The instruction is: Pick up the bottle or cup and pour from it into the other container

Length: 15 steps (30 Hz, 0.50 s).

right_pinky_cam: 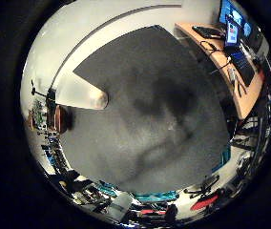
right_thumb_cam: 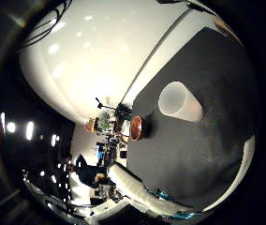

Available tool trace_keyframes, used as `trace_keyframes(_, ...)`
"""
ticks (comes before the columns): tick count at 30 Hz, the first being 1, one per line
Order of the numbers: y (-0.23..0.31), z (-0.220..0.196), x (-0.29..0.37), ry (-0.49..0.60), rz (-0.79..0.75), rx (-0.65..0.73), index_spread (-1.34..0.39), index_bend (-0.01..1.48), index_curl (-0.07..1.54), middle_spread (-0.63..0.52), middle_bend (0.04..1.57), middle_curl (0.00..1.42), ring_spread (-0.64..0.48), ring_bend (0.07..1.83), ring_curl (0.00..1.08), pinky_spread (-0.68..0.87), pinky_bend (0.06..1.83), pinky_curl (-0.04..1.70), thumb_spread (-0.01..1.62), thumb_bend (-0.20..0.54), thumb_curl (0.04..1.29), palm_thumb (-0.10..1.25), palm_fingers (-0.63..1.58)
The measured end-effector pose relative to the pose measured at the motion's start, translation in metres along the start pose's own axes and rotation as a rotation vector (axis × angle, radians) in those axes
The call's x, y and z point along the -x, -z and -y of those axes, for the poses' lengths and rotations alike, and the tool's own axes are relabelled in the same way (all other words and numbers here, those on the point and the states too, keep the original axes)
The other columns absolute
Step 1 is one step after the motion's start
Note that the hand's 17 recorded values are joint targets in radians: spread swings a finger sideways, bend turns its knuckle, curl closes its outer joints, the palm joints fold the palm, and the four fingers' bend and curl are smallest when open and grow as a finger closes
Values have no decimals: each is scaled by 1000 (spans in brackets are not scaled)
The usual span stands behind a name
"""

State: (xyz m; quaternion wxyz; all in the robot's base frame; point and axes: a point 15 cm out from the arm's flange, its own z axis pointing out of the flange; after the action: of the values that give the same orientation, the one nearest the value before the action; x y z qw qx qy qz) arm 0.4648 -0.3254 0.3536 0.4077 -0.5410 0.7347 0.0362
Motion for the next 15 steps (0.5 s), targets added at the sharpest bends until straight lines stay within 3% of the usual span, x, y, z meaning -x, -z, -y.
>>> trace_keyframes(15, -36, -1, -49, -14, 150, -72, -219, 118, 199, 112, 183, 320, 139, 281, 278, 321, 390, 332, 934, -33, 287, 329, -65)
